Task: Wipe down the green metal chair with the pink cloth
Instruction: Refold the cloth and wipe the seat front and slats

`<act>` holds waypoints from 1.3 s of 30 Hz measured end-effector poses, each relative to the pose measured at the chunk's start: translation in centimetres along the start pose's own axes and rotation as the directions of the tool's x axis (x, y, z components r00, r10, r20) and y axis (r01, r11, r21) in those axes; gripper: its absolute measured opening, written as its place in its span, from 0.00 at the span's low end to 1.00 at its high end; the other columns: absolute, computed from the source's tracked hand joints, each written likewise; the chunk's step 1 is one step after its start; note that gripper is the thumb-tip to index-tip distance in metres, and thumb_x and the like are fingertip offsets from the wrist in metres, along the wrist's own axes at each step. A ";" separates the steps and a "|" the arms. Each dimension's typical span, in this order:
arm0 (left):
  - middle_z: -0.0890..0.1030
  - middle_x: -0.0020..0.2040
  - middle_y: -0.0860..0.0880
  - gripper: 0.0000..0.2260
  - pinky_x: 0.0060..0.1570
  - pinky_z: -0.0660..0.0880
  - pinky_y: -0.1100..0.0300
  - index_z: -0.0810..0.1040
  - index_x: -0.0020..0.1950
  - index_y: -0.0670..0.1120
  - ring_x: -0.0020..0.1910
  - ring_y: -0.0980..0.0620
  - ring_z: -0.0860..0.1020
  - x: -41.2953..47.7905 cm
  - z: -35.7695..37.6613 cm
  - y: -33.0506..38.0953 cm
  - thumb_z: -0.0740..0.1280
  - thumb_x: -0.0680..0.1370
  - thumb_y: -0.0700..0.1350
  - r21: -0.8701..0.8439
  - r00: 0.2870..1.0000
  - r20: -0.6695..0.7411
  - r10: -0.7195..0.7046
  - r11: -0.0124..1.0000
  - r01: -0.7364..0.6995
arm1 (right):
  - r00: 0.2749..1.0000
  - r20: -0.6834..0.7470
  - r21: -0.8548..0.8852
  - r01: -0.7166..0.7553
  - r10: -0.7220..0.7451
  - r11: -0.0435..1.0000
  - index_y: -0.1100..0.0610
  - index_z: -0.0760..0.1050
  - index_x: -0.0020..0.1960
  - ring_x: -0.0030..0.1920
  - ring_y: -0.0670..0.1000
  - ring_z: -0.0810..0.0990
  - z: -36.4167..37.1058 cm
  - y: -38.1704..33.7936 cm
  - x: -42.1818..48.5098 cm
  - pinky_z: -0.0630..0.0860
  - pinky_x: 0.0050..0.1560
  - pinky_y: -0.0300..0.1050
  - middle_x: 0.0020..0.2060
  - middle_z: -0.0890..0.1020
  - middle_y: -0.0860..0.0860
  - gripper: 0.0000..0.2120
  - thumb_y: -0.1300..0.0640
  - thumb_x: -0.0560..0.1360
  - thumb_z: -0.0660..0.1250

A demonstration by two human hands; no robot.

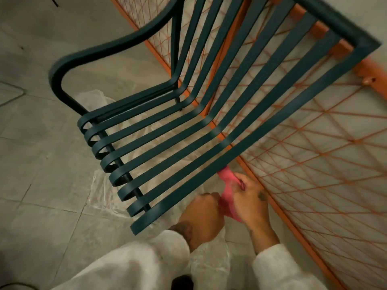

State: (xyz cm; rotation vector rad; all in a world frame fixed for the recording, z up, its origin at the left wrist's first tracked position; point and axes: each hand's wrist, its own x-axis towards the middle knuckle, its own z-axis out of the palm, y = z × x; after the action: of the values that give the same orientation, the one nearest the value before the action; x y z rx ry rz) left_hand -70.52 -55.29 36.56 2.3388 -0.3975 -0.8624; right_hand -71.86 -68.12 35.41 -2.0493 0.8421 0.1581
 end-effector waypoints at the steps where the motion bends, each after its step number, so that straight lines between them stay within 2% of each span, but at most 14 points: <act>1: 0.82 0.58 0.47 0.14 0.57 0.77 0.57 0.77 0.63 0.46 0.55 0.49 0.80 -0.6 -1.0 1.3 0.61 0.79 0.42 -0.035 0.999 -0.024 0.031 0.999 -0.032 | 1.000 -0.018 -0.013 0.003 -0.004 1.000 0.46 0.79 0.60 0.50 0.48 0.78 -2.1 -1.0 -0.8 0.77 0.51 0.41 0.50 0.80 0.43 0.10 0.50 0.81 0.64; 5: 0.83 0.54 0.49 0.12 0.55 0.78 0.61 0.79 0.61 0.47 0.50 0.54 0.81 -1.5 -6.9 4.1 0.64 0.79 0.44 -0.160 0.975 -0.180 0.132 0.974 -0.161 | 0.994 -0.086 -0.026 0.058 -0.060 0.998 0.48 0.80 0.57 0.44 0.46 0.77 -7.5 -4.0 -2.7 0.66 0.36 0.30 0.46 0.82 0.45 0.09 0.54 0.80 0.64; 7: 0.84 0.52 0.51 0.10 0.53 0.78 0.65 0.80 0.59 0.48 0.48 0.56 0.81 -1.3 -9.4 3.9 0.65 0.78 0.44 -0.193 0.963 -0.235 0.132 0.965 -0.179 | 0.990 -0.119 0.043 0.081 -0.075 0.996 0.46 0.80 0.60 0.47 0.45 0.78 -8.2 -5.9 -3.3 0.69 0.41 0.30 0.46 0.81 0.43 0.11 0.54 0.79 0.66; 9: 0.83 0.51 0.52 0.10 0.52 0.77 0.67 0.80 0.58 0.48 0.48 0.57 0.81 -0.6 -11.8 2.6 0.66 0.79 0.44 -0.171 0.960 -0.255 0.113 0.972 -0.160 | 0.988 -0.130 0.156 0.100 -0.079 0.983 0.42 0.79 0.60 0.51 0.44 0.79 -8.0 -7.9 -3.4 0.74 0.49 0.39 0.50 0.81 0.41 0.12 0.52 0.78 0.68; 11: 0.83 0.52 0.52 0.10 0.53 0.76 0.66 0.79 0.59 0.48 0.47 0.59 0.81 0.5 -13.6 0.5 0.66 0.79 0.44 -0.126 0.974 -0.207 0.096 0.984 -0.124 | 0.985 -0.113 0.161 0.147 -0.129 0.976 0.40 0.79 0.59 0.54 0.42 0.78 -6.9 -9.8 -2.9 0.75 0.52 0.39 0.54 0.79 0.40 0.12 0.50 0.77 0.68; 15: 0.83 0.50 0.52 0.09 0.52 0.76 0.65 0.80 0.57 0.49 0.47 0.59 0.80 4.6 -16.1 -4.2 0.67 0.78 0.45 -0.052 0.990 -0.126 0.061 0.996 -0.068 | 0.992 -0.006 0.187 0.122 -0.123 0.975 0.34 0.75 0.54 0.54 0.37 0.76 -3.3 -13.2 -0.7 0.70 0.47 0.30 0.54 0.78 0.37 0.12 0.51 0.77 0.68; 19: 0.82 0.54 0.53 0.12 0.51 0.70 0.69 0.78 0.61 0.49 0.48 0.59 0.77 9.8 -17.8 -7.8 0.66 0.78 0.44 0.039 0.997 -0.026 0.069 0.997 -0.068 | 0.998 0.043 0.174 -0.048 0.041 0.984 0.39 0.76 0.59 0.55 0.40 0.76 3.0 -15.4 1.2 0.70 0.47 0.31 0.53 0.78 0.39 0.10 0.46 0.78 0.66; 22: 0.83 0.55 0.50 0.11 0.52 0.74 0.64 0.79 0.61 0.49 0.49 0.55 0.80 13.5 -18.9 -10.5 0.64 0.79 0.46 0.145 0.992 0.103 0.071 0.986 -0.086 | 0.983 -0.003 0.156 -0.183 0.185 0.971 0.44 0.78 0.56 0.51 0.42 0.78 8.3 -17.0 3.0 0.73 0.48 0.35 0.50 0.80 0.41 0.17 0.34 0.75 0.63; 24: 0.84 0.54 0.48 0.10 0.53 0.78 0.56 0.80 0.58 0.50 0.49 0.51 0.82 15.2 -19.6 -12.2 0.63 0.79 0.48 0.185 0.984 0.167 0.068 0.978 -0.099 | 0.968 -0.027 0.122 -0.244 0.249 0.962 0.46 0.78 0.55 0.48 0.42 0.78 10.4 -17.0 4.6 0.70 0.42 0.33 0.49 0.81 0.44 0.15 0.38 0.78 0.62; 26: 0.81 0.59 0.48 0.13 0.58 0.77 0.53 0.78 0.62 0.51 0.55 0.49 0.80 17.1 -20.8 -14.0 0.63 0.79 0.47 0.228 0.967 0.250 0.040 0.969 -0.099 | 0.949 -0.054 0.082 -0.307 0.312 0.948 0.50 0.78 0.56 0.52 0.48 0.79 12.2 -16.2 6.9 0.70 0.40 0.34 0.53 0.82 0.49 0.10 0.48 0.82 0.61; 30: 0.76 0.66 0.47 0.16 0.63 0.75 0.50 0.73 0.68 0.52 0.62 0.46 0.77 20.1 -21.8 -16.1 0.62 0.79 0.45 0.308 0.946 0.316 0.071 0.936 -0.173 | 0.915 -0.135 -0.009 -0.384 0.380 0.923 0.53 0.79 0.58 0.56 0.54 0.78 12.4 -14.5 10.9 0.73 0.54 0.44 0.56 0.81 0.53 0.11 0.57 0.81 0.60; 33: 0.75 0.67 0.48 0.17 0.61 0.76 0.50 0.73 0.68 0.52 0.62 0.46 0.76 21.4 -21.2 -17.0 0.61 0.79 0.41 0.292 0.940 0.308 0.145 0.926 -0.238 | 0.901 -0.181 0.006 -0.400 0.394 0.917 0.53 0.79 0.54 0.51 0.52 0.79 11.2 -14.0 13.8 0.70 0.51 0.42 0.52 0.81 0.52 0.09 0.56 0.81 0.61; 36: 0.69 0.72 0.49 0.19 0.68 0.71 0.51 0.68 0.71 0.52 0.70 0.46 0.70 22.4 -19.8 -18.1 0.62 0.80 0.45 0.359 0.906 0.361 0.220 0.864 -0.352 | 0.918 -0.167 -0.063 -0.375 0.360 0.925 0.55 0.79 0.52 0.45 0.52 0.79 11.2 -13.0 16.6 0.70 0.44 0.40 0.45 0.79 0.52 0.08 0.53 0.80 0.64; 39: 0.64 0.75 0.47 0.22 0.70 0.68 0.51 0.63 0.74 0.52 0.73 0.44 0.65 23.3 -18.9 -18.6 0.63 0.80 0.47 0.440 0.880 0.408 0.244 0.792 -0.424 | 0.917 -0.248 -0.143 -0.353 0.312 0.925 0.54 0.80 0.53 0.52 0.55 0.79 12.5 -10.2 19.9 0.72 0.51 0.44 0.50 0.80 0.53 0.10 0.50 0.80 0.63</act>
State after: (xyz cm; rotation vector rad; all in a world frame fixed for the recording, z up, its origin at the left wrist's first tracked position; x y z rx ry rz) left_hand -39.36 -43.48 24.85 2.4609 -1.3047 -1.0653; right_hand -47.96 -64.64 26.86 -2.1051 1.3633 0.2055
